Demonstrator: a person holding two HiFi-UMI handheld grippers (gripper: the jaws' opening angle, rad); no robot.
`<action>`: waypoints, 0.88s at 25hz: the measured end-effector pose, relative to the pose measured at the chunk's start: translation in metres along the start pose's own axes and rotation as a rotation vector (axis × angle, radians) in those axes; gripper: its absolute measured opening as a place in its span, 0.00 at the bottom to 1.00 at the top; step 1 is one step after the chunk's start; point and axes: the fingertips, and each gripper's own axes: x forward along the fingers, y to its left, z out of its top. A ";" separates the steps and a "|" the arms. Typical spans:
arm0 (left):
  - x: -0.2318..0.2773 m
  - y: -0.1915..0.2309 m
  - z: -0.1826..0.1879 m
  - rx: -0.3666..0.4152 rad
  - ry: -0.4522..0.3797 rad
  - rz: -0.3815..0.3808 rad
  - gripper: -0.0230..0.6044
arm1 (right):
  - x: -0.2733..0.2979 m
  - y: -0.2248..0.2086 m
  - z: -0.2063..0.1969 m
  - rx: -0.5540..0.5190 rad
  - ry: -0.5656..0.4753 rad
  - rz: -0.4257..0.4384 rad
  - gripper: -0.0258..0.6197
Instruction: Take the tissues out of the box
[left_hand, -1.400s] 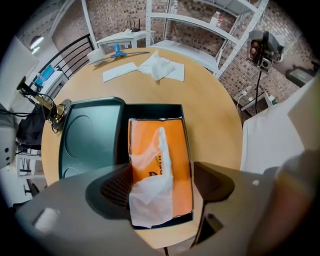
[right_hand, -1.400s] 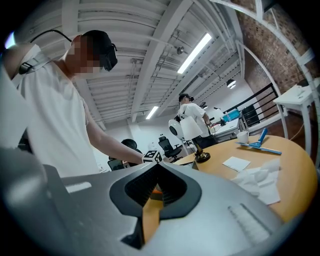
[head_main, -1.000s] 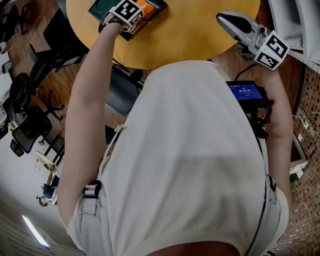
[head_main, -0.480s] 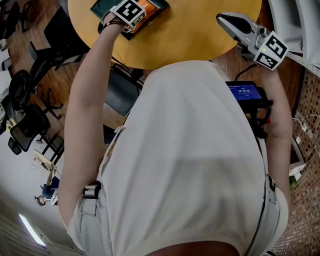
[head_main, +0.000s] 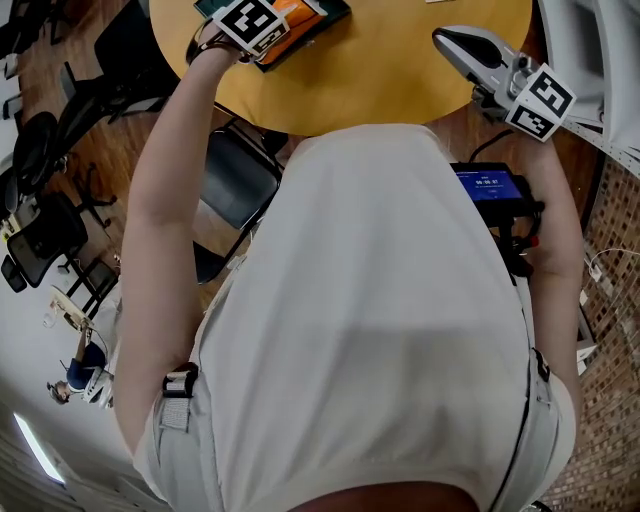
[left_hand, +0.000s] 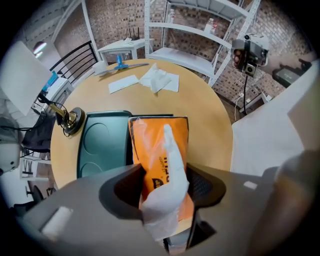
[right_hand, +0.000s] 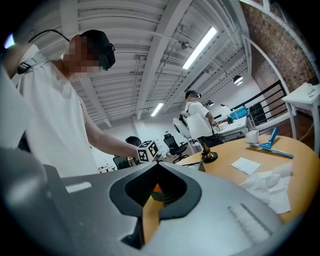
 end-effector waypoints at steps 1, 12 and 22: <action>-0.003 -0.003 -0.002 0.002 -0.006 0.002 0.42 | 0.002 0.001 0.000 -0.003 0.004 0.009 0.04; -0.039 -0.060 -0.054 -0.041 -0.042 0.024 0.43 | 0.038 0.036 0.001 -0.048 0.103 0.189 0.04; -0.029 -0.143 -0.047 0.019 -0.144 -0.050 0.43 | 0.056 0.065 -0.012 -0.069 0.156 0.311 0.04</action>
